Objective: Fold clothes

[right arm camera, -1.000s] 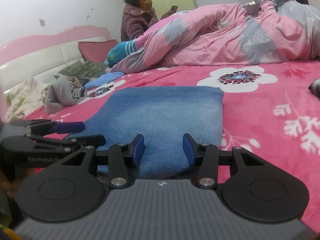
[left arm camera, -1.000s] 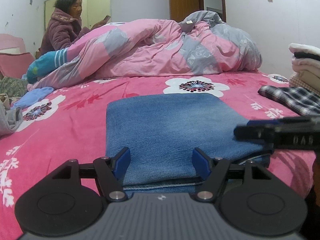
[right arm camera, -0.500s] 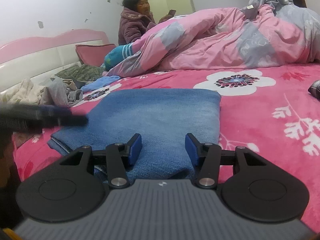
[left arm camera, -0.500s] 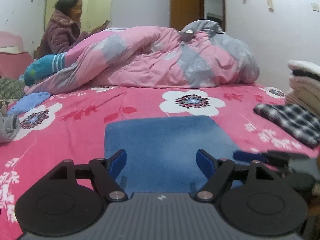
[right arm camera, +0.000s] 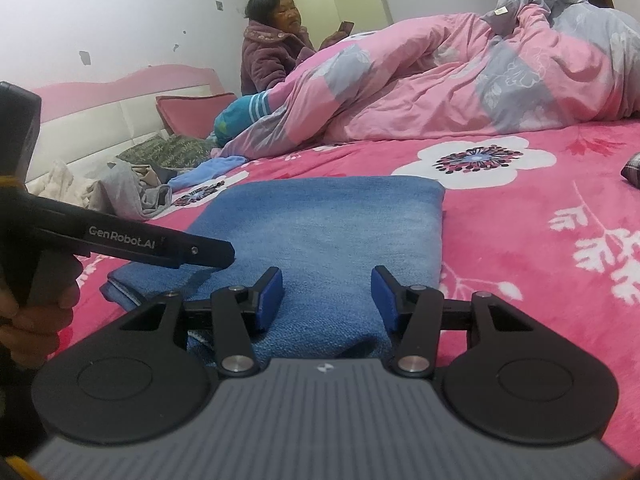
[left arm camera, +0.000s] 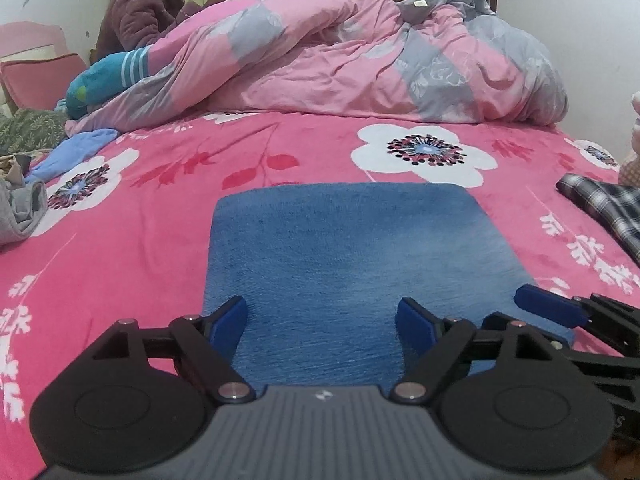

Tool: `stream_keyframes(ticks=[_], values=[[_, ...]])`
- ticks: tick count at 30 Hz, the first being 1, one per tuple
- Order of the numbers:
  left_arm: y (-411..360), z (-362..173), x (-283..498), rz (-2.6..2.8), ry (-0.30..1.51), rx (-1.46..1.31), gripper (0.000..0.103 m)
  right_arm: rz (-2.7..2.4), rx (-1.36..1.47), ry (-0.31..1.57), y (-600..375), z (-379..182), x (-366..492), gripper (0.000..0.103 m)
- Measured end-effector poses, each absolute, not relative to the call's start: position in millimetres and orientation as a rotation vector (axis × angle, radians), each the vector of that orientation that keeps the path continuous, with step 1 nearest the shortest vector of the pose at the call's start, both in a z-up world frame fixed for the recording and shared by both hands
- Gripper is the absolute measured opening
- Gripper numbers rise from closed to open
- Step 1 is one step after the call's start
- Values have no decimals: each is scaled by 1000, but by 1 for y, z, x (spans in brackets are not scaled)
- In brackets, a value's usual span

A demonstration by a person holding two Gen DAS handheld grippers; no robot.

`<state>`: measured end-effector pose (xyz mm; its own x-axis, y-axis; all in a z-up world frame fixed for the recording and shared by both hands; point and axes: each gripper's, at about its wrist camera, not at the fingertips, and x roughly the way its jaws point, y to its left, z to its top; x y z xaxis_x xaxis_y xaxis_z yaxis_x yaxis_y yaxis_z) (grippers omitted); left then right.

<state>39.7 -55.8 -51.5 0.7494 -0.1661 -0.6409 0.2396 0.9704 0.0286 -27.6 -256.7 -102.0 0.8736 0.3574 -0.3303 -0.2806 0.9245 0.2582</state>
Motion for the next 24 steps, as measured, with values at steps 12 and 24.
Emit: stream_keyframes(ticks=[12,24], values=[[-59,-51,41,-209,703,108,84,334,209,380,-255,-103,-29,49],[-59,-50,43,-203,715,111,86,331,204,385,-256,-102,-28,49]])
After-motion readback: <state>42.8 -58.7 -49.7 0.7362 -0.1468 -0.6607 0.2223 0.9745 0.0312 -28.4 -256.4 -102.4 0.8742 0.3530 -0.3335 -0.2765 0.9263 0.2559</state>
